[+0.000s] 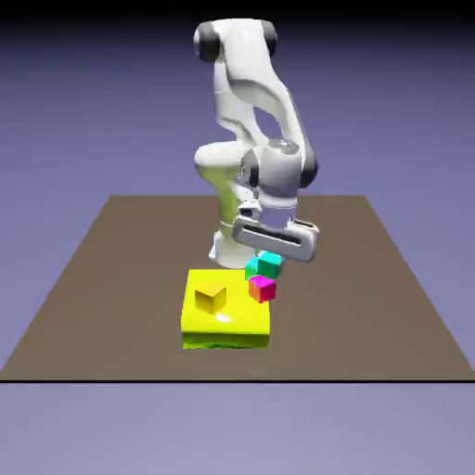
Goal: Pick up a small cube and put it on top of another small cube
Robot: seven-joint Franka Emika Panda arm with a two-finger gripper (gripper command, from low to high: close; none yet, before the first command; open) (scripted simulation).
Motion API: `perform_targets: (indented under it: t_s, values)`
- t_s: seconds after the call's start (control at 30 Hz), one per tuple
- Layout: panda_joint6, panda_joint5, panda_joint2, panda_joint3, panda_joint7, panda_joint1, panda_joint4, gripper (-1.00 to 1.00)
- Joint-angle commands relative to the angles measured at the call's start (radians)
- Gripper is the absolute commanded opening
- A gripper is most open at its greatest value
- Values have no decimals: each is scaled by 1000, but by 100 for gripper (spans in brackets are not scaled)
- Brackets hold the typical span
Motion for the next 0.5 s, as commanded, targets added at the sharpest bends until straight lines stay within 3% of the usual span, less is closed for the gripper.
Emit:
perform_targets:
  t_s: [0.0, 0.13, 0.47]
  values:
    - [-19, -2, -36, -13, 34, 8, -20, -100]
    - [-57, -5, -115, -40, 105, 27, -62, -100]
    - [175, 182, 62, 322, -30, -309, -107, -100]
